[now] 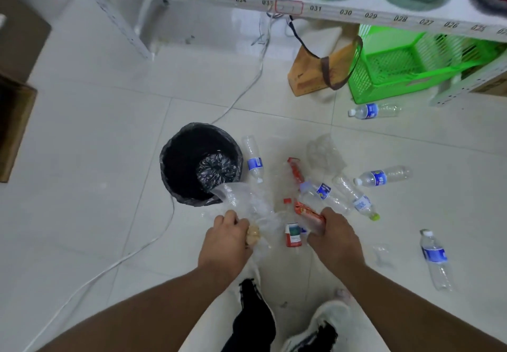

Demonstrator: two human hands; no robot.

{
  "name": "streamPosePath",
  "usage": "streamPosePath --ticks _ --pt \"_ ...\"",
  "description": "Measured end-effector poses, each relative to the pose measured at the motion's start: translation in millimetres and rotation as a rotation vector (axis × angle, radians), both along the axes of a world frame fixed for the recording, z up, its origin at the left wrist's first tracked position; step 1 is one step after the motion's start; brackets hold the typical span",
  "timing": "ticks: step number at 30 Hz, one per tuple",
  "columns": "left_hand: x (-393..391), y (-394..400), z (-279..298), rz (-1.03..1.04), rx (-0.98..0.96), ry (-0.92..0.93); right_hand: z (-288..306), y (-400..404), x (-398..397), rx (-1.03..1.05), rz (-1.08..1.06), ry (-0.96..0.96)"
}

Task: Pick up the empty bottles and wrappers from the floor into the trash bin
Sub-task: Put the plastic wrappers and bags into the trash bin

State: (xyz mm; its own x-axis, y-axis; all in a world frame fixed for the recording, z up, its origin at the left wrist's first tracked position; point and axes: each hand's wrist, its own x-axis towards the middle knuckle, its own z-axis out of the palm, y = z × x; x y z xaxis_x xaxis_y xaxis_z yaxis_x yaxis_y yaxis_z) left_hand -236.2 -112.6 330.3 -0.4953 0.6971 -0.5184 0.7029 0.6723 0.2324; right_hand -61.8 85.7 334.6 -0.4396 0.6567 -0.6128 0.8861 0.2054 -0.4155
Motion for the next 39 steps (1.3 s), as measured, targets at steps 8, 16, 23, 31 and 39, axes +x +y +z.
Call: streamPosePath --ticks 8,16,23,31,39 --pt "-11.4 -26.4 34.2 0.122 0.008 0.046 25.2 -9.8 6.8 -0.076 -0.039 0.09" --pt "-69.4 -16.6 76.2 0.195 0.042 0.132 58.6 -0.4 -11.7 -0.088 0.022 0.122" --pt "-146.8 17.8 50.7 0.247 0.127 0.097 42.0 -7.9 -71.3 -0.079 0.004 0.131" --pt "-240.3 43.7 1.7 0.047 -0.027 -0.046 10.0 -31.2 -147.2 -0.063 -0.169 0.034" --pt "-276.9 42.6 -26.8 -0.087 -0.081 -0.166 -1.8 -60.5 -193.4 -0.066 -0.314 0.039"
